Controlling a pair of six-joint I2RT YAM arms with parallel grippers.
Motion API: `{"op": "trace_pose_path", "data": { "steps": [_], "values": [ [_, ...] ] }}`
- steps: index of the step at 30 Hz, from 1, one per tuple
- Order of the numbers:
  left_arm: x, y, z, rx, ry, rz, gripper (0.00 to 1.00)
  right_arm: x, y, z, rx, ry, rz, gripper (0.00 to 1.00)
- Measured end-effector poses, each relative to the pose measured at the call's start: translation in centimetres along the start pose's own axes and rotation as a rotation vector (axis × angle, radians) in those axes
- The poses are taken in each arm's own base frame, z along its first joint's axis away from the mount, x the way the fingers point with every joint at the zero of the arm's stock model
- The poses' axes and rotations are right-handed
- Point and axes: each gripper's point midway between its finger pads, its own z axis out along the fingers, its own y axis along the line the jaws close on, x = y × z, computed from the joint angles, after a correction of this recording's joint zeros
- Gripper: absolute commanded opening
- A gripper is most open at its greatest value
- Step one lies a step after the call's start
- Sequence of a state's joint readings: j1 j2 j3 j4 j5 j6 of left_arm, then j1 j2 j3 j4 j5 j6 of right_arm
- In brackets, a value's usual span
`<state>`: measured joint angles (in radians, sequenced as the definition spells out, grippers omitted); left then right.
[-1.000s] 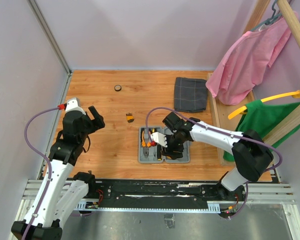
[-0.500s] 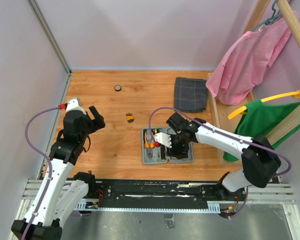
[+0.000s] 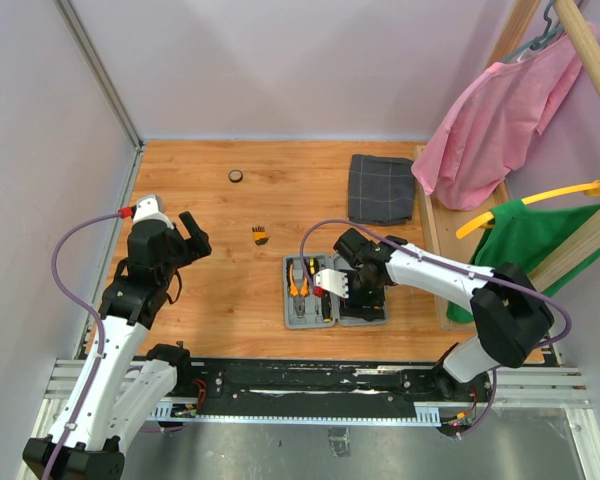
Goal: Sort the tools into containers
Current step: Place the engineering item in the storage box.
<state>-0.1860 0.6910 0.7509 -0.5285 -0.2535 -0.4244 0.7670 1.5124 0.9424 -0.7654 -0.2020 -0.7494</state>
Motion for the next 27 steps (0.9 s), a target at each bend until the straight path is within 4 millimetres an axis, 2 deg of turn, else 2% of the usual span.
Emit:
{"op": "trace_pose_path", "data": {
  "steps": [8, 12, 18, 22, 25, 27],
  "values": [
    [0.0, 0.0, 0.0, 0.001, 0.001, 0.002, 0.89, 0.7, -0.5, 0.2, 0.027, 0.038, 0.014, 0.83],
    [0.0, 0.0, 0.0, 0.001, 0.001, 0.002, 0.89, 0.4, -0.6, -0.2, 0.045, 0.02, 0.029, 0.83],
    [0.0, 0.0, 0.0, 0.001, 0.001, 0.002, 0.89, -0.6, -1.5, -2.4, 0.142, -0.043, 0.074, 0.82],
    [0.0, 0.0, 0.0, 0.001, 0.002, 0.002, 0.9, -1.8, -2.9, -3.9, 0.243, -0.123, 0.189, 0.81],
    [0.1, 0.0, 0.0, 0.001, 0.002, 0.002, 0.89, -2.5, -4.1, -5.0, 0.313, -0.198, 0.356, 0.81],
    [0.1, 0.0, 0.1, 0.0, 0.003, 0.002, 0.89, -2.0, -5.3, -5.5, 0.346, -0.228, 0.528, 0.81]
  ]
}}
